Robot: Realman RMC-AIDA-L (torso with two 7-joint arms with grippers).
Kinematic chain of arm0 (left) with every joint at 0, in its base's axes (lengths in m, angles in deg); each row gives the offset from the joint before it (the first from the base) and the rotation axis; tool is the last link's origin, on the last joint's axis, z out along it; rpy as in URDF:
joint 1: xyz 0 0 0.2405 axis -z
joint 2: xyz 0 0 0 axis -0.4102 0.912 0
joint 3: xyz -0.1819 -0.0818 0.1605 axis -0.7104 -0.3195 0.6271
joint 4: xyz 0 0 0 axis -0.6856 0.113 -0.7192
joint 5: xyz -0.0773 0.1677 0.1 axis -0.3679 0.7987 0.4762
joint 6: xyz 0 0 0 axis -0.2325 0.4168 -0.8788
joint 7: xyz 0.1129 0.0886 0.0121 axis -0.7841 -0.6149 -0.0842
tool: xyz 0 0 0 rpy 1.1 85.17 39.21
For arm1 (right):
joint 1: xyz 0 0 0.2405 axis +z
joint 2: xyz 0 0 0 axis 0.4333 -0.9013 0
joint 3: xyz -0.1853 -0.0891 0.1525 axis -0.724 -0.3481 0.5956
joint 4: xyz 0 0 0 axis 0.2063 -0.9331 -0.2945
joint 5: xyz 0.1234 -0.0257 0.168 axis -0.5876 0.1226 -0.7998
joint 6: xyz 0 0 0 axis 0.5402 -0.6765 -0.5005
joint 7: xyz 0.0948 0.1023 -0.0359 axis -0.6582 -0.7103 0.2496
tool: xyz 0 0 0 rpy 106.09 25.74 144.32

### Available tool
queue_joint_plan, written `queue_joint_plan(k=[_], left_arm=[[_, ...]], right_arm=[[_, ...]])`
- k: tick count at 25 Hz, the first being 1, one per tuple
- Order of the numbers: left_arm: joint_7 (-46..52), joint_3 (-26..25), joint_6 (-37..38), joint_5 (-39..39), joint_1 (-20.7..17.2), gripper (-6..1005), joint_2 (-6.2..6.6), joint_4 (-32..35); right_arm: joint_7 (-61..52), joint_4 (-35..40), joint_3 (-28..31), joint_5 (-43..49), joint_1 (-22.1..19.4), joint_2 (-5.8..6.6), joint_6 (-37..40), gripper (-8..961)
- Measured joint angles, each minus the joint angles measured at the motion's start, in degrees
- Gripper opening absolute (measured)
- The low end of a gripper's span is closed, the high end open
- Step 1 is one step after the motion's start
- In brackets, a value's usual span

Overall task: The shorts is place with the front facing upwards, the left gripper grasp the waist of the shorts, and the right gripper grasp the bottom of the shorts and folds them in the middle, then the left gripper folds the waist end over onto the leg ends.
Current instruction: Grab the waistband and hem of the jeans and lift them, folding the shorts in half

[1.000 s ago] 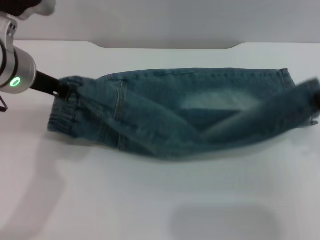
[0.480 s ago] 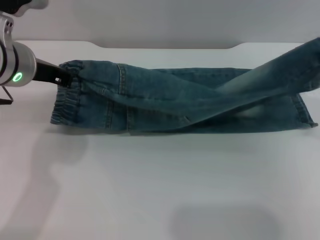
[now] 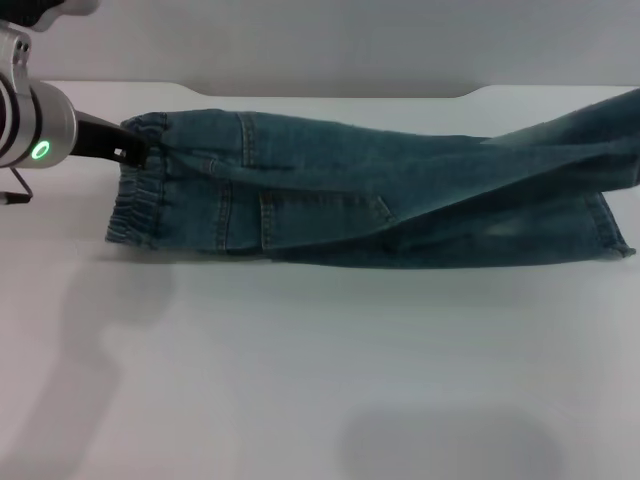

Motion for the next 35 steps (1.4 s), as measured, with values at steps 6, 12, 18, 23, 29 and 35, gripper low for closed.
queue_joint_plan(k=[6, 12, 18, 23, 29, 35], left_arm=[[0.1, -0.2, 1.5, -0.1, 0.1, 63, 0.0, 1.1], [0.1, -0.3, 2.9, -0.2, 0.5, 63, 0.0, 2.4], [0.1, 0.1, 5.2, -0.2, 0.7, 71, 0.0, 4.3], [0.0, 0.6, 8.1, -0.3, 0.8, 82, -0.11, 6.3], [0.1, 2.7, 12.9, -0.7, 0.9, 95, -0.2, 9.7], [1.1, 5.1, 19.8, -2.1, 1.0, 109, -0.31, 13.3]], right_arm=[[-4.3, 2.6, 0.2, 0.2, 0.3, -0.04, 0.7, 116], [-5.5, 4.6, 0.5, 0.3, 0.4, -0.05, 2.6, 125], [-5.5, 8.4, 0.6, 0.2, 0.5, -0.03, 7.8, 135], [-5.6, 12.0, 0.3, 0.0, 1.1, 0.0, 12.5, 142], [-5.6, 18.0, -1.2, 0.0, 1.5, 0.07, 23.6, 151], [-5.0, 22.8, -2.2, 0.5, 3.1, 0.36, 30.4, 160]])
